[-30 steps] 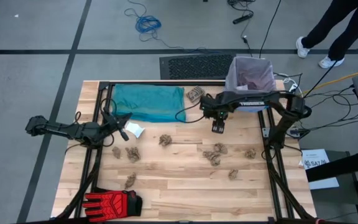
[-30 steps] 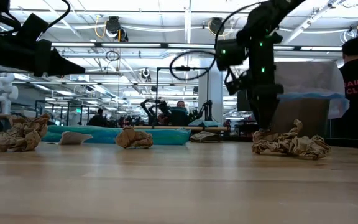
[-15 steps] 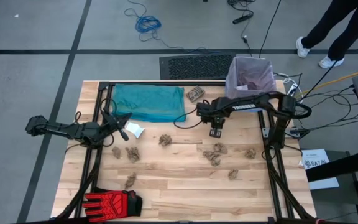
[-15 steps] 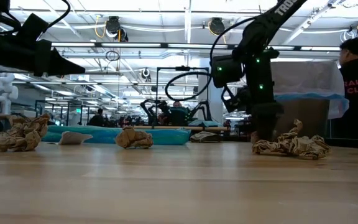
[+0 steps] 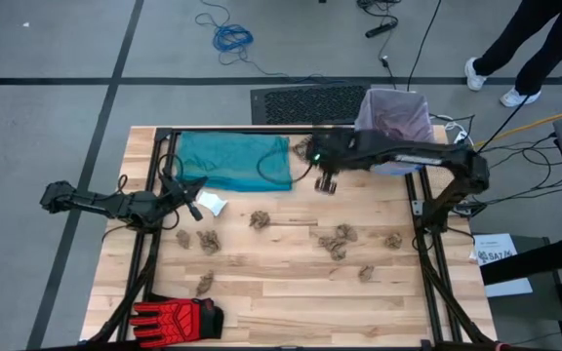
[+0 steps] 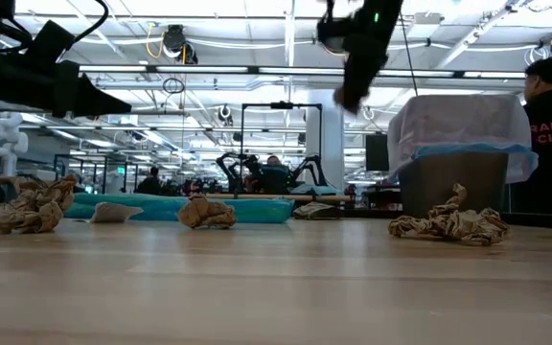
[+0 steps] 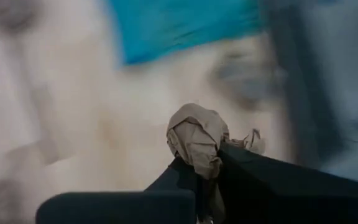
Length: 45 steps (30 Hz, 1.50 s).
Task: Place trash/remove bag and relplace
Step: Put the brown napkin into the trash bin, then put the brown paper into the trash bin
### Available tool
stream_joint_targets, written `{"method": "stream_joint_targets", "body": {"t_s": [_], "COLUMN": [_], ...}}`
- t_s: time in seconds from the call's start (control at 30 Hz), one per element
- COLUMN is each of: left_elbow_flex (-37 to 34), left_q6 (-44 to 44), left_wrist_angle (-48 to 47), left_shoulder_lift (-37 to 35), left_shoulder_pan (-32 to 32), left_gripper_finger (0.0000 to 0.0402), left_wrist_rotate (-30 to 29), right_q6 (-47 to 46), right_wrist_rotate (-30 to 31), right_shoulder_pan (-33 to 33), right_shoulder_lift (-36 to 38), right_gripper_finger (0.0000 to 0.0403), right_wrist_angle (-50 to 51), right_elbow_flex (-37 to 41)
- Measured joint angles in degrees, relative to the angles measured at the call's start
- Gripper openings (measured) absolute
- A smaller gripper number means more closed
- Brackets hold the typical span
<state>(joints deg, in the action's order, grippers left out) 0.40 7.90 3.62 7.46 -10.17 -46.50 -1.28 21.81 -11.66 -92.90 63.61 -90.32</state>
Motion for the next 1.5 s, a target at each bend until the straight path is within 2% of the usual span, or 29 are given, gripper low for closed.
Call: {"method": "stream_joint_targets", "body": {"t_s": [0.13,0.2,0.4,0.57,0.7,0.83,1.2,1.33,1.5], "left_elbow_flex": [0.02,0.0,0.01,0.0,0.02,0.0,0.01,0.02,0.01], "left_q6": [0.01,0.02,0.02,0.02,0.02,0.02,0.02,0.02,0.02], "left_wrist_angle": [0.0,0.0,-0.02,0.0,0.0,0.02,0.0,0.0,-0.01], "left_shoulder_lift": [0.0,0.02,0.01,0.02,0.0,0.02,0.02,0.02,0.0], "left_shoulder_pan": [0.02,0.02,0.01,0.02,0.02,0.02,0.02,0.02,0.0], "left_gripper_finger": [0.0,0.0,0.0,0.0,0.0,0.0,0.0,0.0,0.0], "left_wrist_rotate": [0.0,0.0,0.0,0.0,0.0,0.0,0.0,0.0,0.0], "right_q6": [-5.6,-10.58,-21.25,-20.35,-20.57,-20.33,-16.04,-11.72,-5.17], "right_wrist_rotate": [15.22,18.22,18.41,16.57,12.49,10.68,13.11,13.1,10.28], "right_shoulder_pan": [-0.37,-1.53,-9.93,-17.55,-23.02,-25.6,-26.44,-27.1,-25.26], "right_shoulder_lift": [3.48,4.76,6.94,7.29,6.9,6.92,6.94,6.94,6.97], "right_gripper_finger": [0.0004,0.0004,0.0004,0.0004,0.0012,0.0056,0.0222,0.0253,0.0258], "right_wrist_angle": [9.53,14.51,26.55,25.56,25.33,24.57,16.65,14.72,9.44], "right_elbow_flex": [-8.54,-11.26,-11.41,-6.39,-2.65,-0.82,-0.59,-0.59,-0.59]}}
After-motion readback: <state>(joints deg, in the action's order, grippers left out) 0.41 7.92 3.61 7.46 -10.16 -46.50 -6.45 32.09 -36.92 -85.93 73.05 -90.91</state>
